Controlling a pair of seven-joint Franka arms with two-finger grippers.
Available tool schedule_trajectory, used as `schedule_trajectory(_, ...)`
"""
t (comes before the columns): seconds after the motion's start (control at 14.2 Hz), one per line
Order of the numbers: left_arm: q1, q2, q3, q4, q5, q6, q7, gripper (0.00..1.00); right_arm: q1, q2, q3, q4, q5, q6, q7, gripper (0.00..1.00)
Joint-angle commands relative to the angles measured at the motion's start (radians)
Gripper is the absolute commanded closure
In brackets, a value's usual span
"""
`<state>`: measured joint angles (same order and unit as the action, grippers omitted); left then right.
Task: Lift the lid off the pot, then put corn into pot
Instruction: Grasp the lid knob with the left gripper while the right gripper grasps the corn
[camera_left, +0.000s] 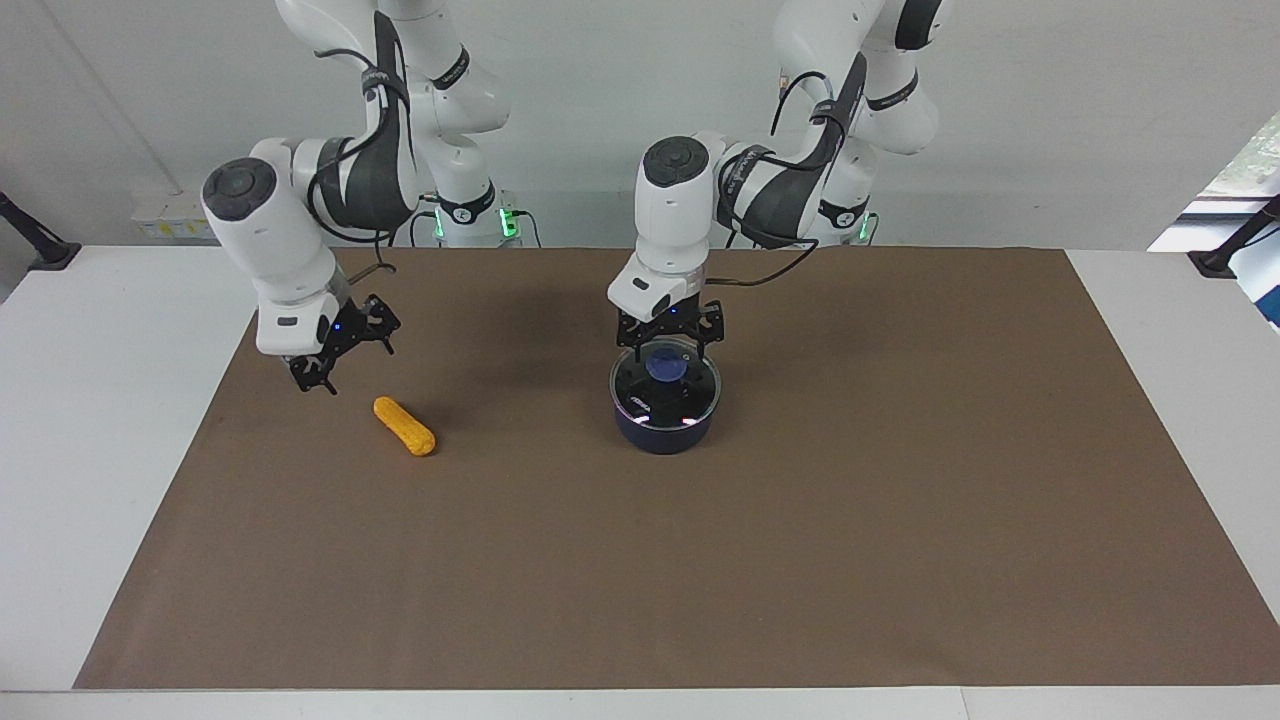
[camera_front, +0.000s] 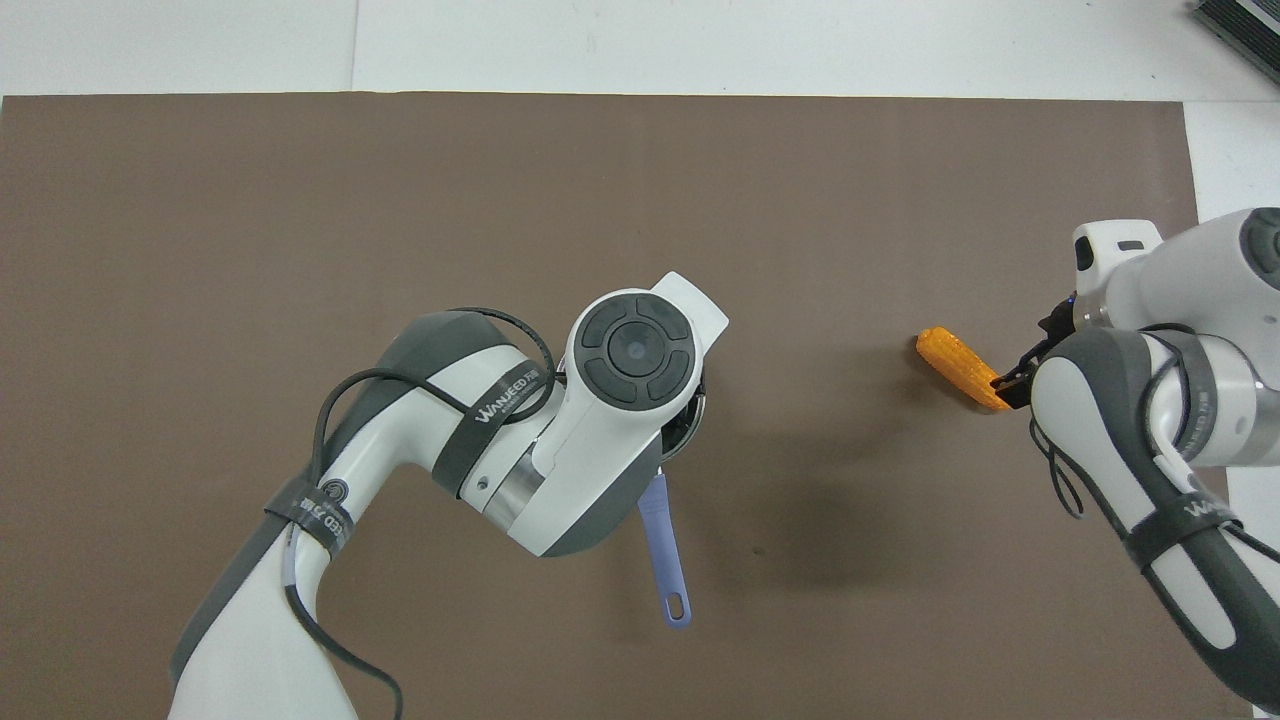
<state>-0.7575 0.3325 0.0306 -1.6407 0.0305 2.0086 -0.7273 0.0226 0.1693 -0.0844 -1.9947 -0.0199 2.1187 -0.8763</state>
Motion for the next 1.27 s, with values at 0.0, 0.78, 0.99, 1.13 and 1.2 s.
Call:
schedule_trajectory(0.0, -0.013, 0.006, 0.011, -0.011, 0.012, 0.028, -0.017, 0.0, 0.005, 0.031, 0.005, -0.016, 0.038, 0.064, -0.038, 0.0)
schedule_trajectory(0.78, -0.013, 0.045, 0.011, -0.002, -0.026, 0.019, -0.123, 0.71, 0.027, 0.119, 0.006, -0.072, 0.078, 0.202, -0.039, 0.0)
schedule_trajectory(0.99, -0.011, 0.043, 0.012, 0.004, -0.023, 0.012, -0.121, 1.0, 0.027, 0.118, 0.006, -0.072, 0.078, 0.199, -0.029, 0.61)
schedule_trajectory(1.13, -0.003, 0.033, 0.012, 0.008, -0.026, 0.004, -0.12, 1.0, 0.028, 0.118, 0.006, -0.072, 0.078, 0.198, -0.004, 1.0)
schedule_trajectory(1.2, 0.001, 0.025, 0.012, 0.012, -0.026, -0.004, -0.12, 1.0, 0.028, 0.118, 0.006, -0.07, 0.078, 0.195, 0.031, 1.0)
